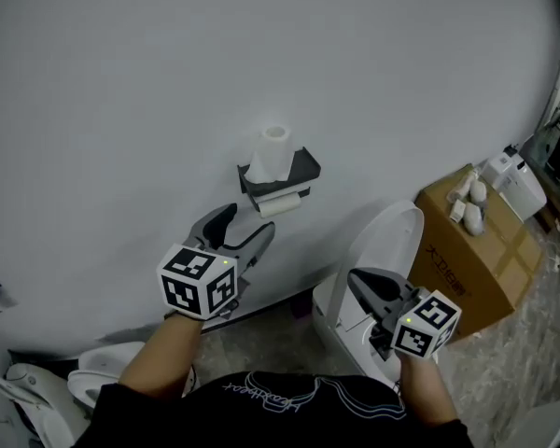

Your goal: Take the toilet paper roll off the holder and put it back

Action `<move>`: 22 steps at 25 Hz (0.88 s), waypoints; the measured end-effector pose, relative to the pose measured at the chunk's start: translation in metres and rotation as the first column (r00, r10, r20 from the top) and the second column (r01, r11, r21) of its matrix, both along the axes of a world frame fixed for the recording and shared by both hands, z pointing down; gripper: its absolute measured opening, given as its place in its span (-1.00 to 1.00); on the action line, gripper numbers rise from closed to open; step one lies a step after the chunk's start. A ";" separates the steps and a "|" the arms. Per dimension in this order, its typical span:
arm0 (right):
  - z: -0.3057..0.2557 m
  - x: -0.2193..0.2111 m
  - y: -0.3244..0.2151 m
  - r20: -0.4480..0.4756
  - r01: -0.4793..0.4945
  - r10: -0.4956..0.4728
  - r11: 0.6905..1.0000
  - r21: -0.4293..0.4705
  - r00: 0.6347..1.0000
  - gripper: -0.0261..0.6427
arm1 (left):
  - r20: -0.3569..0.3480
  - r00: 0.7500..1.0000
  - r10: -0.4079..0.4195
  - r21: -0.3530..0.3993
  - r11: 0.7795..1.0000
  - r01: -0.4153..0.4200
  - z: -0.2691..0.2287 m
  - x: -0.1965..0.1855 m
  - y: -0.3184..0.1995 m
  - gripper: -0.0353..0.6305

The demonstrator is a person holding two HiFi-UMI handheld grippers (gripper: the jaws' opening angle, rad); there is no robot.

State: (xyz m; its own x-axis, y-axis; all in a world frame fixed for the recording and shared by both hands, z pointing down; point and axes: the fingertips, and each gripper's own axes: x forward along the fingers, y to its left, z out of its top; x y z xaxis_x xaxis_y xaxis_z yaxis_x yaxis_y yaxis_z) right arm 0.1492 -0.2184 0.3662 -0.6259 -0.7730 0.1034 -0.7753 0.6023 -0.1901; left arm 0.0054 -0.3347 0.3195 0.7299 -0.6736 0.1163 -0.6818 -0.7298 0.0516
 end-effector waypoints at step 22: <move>0.006 0.030 -0.105 0.011 0.226 -0.227 0.973 0.034 0.974 -0.91 | 0.124 0.976 -0.182 0.076 0.982 0.173 -0.030 0.054 -0.130 0.04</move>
